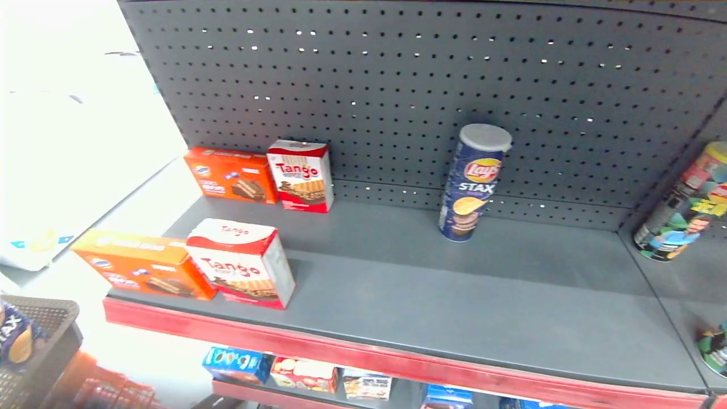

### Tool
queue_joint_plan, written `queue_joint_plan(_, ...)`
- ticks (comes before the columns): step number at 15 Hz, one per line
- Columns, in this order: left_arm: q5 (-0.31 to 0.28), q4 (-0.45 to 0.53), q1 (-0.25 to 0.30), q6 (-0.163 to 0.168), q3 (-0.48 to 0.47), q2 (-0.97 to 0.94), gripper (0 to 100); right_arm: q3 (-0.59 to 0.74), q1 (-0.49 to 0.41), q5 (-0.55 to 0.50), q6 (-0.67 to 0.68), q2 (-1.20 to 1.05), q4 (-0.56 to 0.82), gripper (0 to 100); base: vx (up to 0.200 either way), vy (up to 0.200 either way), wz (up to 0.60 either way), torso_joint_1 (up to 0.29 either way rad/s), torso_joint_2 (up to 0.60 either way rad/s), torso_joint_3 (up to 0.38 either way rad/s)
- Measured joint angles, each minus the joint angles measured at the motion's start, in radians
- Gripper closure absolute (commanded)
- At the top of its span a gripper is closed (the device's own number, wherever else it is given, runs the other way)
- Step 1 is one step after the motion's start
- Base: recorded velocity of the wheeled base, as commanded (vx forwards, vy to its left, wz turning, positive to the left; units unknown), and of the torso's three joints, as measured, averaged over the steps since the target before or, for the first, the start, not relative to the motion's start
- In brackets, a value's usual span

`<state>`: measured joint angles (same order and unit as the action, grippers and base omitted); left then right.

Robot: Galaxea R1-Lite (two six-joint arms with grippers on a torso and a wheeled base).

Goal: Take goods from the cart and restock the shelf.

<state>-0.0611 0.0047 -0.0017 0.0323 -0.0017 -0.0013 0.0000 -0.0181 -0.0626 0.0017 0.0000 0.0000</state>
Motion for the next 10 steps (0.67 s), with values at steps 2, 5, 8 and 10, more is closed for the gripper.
queue_joint_plan(2, 0.012, 0.000, 0.000, -0.001, 0.000, 0.000, 0, 0.000, -0.001, 0.000, 0.000, 0.000, 0.000, 0, 0.000, 0.000, 0.60, 0.002, 0.00, 0.000)
queue_joint_plan(5, 0.014, 0.000, 0.001, -0.001, 0.000, 0.000, 0, 0.000, 0.000, 0.000, 0.000, 0.000, 0.000, 0, 0.000, 0.000, 0.60, -0.001, 0.00, 0.004)
queue_joint_plan(8, 0.014, 0.000, 0.001, -0.006, 0.000, 0.000, 0, 0.000, 0.001, 0.000, -0.003, 0.000, 0.000, 0, 0.000, 0.000, 0.00, 0.000, 0.00, 0.000)
queue_joint_plan(10, 0.013, 0.001, 0.001, -0.011, 0.000, 0.000, 0, 0.000, 0.001, 0.000, -0.003, 0.000, 0.000, 0, 0.000, 0.000, 0.00, 0.000, 0.00, 0.000)
